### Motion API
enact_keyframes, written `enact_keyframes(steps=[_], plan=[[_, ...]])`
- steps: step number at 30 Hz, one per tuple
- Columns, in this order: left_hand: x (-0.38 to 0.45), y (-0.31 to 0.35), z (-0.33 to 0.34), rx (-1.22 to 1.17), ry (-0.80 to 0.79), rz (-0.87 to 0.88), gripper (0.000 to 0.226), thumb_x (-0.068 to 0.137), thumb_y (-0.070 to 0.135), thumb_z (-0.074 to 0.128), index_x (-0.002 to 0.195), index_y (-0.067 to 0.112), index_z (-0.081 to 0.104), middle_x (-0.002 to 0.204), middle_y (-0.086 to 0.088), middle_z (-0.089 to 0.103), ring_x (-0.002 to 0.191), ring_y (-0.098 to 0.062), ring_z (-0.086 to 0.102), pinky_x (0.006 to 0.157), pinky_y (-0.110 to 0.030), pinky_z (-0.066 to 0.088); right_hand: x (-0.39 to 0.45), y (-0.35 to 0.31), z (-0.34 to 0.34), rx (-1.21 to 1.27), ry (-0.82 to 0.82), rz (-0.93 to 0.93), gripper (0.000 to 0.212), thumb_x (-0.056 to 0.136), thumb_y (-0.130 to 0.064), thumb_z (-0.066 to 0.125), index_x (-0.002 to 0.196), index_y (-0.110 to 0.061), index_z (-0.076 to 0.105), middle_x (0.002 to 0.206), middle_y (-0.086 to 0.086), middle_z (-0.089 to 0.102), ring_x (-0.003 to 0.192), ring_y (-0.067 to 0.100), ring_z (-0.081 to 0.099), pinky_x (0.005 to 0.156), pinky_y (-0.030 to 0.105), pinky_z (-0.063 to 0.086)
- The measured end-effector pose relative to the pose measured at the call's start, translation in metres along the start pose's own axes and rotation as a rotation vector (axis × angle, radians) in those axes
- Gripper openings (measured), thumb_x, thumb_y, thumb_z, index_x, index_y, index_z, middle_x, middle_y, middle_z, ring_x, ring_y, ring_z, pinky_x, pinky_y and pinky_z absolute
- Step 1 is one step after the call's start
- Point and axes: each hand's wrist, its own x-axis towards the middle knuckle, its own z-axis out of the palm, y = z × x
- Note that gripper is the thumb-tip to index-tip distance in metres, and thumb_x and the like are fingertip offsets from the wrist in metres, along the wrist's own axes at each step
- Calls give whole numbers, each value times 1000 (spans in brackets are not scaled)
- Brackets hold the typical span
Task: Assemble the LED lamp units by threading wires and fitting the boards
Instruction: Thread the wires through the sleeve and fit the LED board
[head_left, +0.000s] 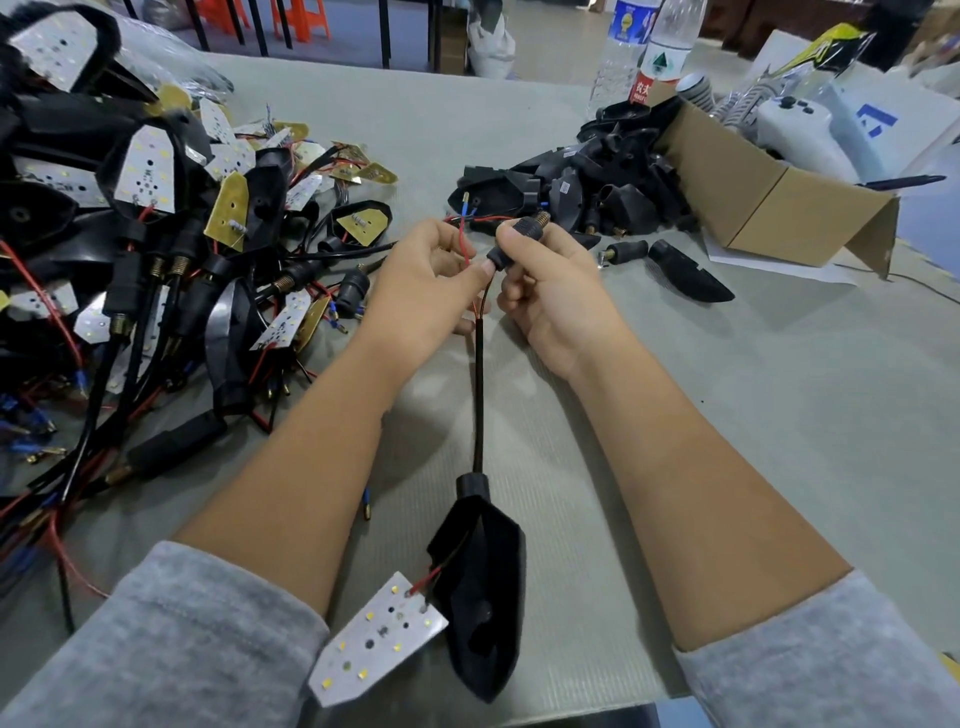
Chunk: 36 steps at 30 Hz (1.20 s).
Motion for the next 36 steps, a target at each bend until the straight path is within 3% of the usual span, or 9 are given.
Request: enact_keyframes(steps=[2, 7, 13, 18, 24, 27, 30, 33, 36], plan=[[0, 1, 0, -11, -20, -9, 18, 90, 6, 61, 87, 20, 49, 75, -6, 59, 68, -20, 60, 48, -24, 49, 1, 1, 0, -6, 15, -11, 16, 93, -8, 60, 80, -14, 55, 57, -2, 48, 46, 9, 35, 50, 21, 31], [-1, 3, 0, -53, -46, -9, 28, 83, -8, 57, 88, 19, 49, 83, -14, 60, 64, -19, 58, 54, -26, 51, 2, 0, 0, -5, 44, -8, 12, 92, -6, 61, 83, -13, 57, 61, -1, 52, 46, 7, 34, 48, 20, 31], [1, 2, -3, -186, -23, -9, 29, 85, -12, 57, 88, 15, 48, 71, -3, 59, 54, -10, 59, 57, -22, 53, 3, 1, 0, -22, 21, 27, 15, 90, -4, 61, 81, -15, 57, 57, -5, 45, 46, 5, 33, 48, 18, 27], [2, -1, -2, -252, -45, -11, 31, 82, -11, 60, 89, 18, 49, 82, -3, 59, 66, -14, 60, 65, -25, 54, 2, 0, 0, 2, 35, 27, 15, 91, -5, 61, 81, -15, 57, 60, -3, 47, 48, 6, 34, 50, 19, 28], [3, -4, -4, -124, 40, 72, 36, 78, -7, 72, 88, 21, 50, 100, -6, 56, 96, -17, 58, 72, -25, 58, 1, 0, 0, -77, -3, 17, 14, 90, -3, 60, 82, -14, 57, 55, -5, 41, 46, 8, 30, 50, 22, 24], [3, -3, -3, -120, 54, 77, 37, 79, -7, 72, 88, 20, 49, 99, -5, 54, 95, -20, 58, 71, -28, 59, 2, -1, 2, -69, 22, -4, 16, 94, -17, 60, 78, -15, 59, 56, -5, 45, 46, 10, 32, 50, 23, 26], [3, -3, -2, -113, 60, 73, 38, 79, -8, 71, 89, 21, 50, 98, -5, 53, 93, -19, 57, 67, -24, 58, 5, -1, 3, -30, 86, 11, 33, 100, -32, 49, 79, -12, 65, 69, 0, 55, 45, 12, 35, 49, 25, 29], [3, -3, -3, -90, 56, 82, 37, 79, -8, 71, 92, 20, 51, 93, -2, 54, 86, -10, 57, 63, -19, 56, 5, 1, 0, -33, 122, -18, 33, 104, -27, 42, 87, -11, 66, 71, 1, 55, 45, 12, 39, 48, 24, 32], [4, -3, -2, -124, 64, 71, 26, 86, -3, 66, 96, 18, 53, 91, -1, 58, 81, -8, 60, 67, -23, 57, 4, 1, -1, -42, 115, -40, 28, 104, -19, 41, 93, -11, 65, 70, 3, 55, 46, 12, 44, 49, 24, 38]])
